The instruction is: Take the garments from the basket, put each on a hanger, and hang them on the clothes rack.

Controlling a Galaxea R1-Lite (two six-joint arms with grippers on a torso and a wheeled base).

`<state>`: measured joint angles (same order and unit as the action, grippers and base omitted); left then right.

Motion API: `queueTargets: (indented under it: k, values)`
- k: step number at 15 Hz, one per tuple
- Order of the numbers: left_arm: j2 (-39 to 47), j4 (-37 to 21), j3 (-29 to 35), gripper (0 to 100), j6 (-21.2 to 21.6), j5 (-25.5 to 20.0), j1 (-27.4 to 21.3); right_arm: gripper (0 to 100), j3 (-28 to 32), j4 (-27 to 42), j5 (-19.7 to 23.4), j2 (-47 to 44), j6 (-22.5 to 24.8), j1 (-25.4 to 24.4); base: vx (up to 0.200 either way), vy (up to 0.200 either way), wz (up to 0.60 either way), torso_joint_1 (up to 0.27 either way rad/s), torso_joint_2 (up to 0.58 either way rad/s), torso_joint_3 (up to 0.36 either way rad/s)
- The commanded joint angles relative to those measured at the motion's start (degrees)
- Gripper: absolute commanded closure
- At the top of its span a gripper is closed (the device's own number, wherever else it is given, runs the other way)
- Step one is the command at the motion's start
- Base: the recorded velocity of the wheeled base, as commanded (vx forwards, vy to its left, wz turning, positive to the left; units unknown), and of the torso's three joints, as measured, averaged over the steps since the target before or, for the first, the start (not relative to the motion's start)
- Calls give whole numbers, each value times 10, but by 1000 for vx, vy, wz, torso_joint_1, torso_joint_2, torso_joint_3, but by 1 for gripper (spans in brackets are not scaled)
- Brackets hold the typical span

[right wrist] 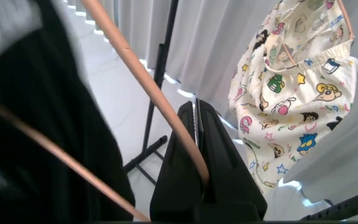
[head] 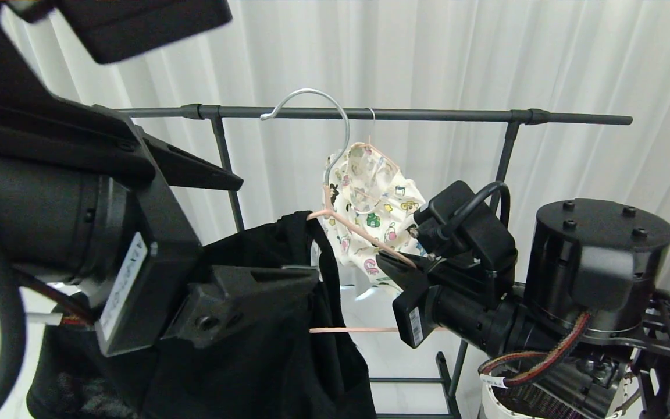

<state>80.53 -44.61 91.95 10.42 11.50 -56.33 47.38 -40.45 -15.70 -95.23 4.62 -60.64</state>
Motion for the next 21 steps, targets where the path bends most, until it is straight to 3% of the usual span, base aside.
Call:
queueTargets:
  k: [1, 5, 6, 8, 9, 10, 13, 16, 18, 21]
  values:
    - [-14, 0, 9, 0, -34, -28, -10, 100, 1, 0, 1, 0, 0, 3, 0, 0, 0, 0, 0, 0]
    - [-48, 0, -18, 0, -51, -47, 0, 100, 0, 0, 1, 1, 0, 4, 0, 0, 0, 0, 0, 0]
    - [-56, 0, -34, 0, -40, -42, 25, 100, 0, 0, 1, 1, 0, 4, 0, 0, 0, 0, 0, 0]
    - [-78, 0, -62, 0, 28, -40, 64, 100, -1, 0, 1, 3, 1, 4, 0, 0, 0, 0, 0, 0]
    - [-106, 0, -92, 0, 104, -54, 90, 100, -2, -2, 1, 4, 5, 4, 0, 0, 0, 0, 0, 0]
    - [-121, 0, -110, 0, 117, -76, 94, 100, -3, -19, 1, 3, 21, 4, 0, 0, 0, 0, 0, 0]
    - [-142, 12, -133, 0, 120, -133, 134, 100, -4, -39, 3, 5, 68, 8, 0, 0, 0, 0, 0, 0]
    - [-143, 85, -166, 0, 122, -218, 188, 100, -17, -40, 23, 25, 104, 8, 0, 0, 0, 0, 0, 0]
    - [-151, 110, -209, 0, 123, -271, 191, 100, -33, -40, 35, 43, 124, 8, 0, 0, 0, 0, 0, 0]
    - [-145, 164, -274, 0, 141, -285, 191, 100, -36, -40, 38, 57, 139, 5, 0, 0, 0, 0, 0, 0]
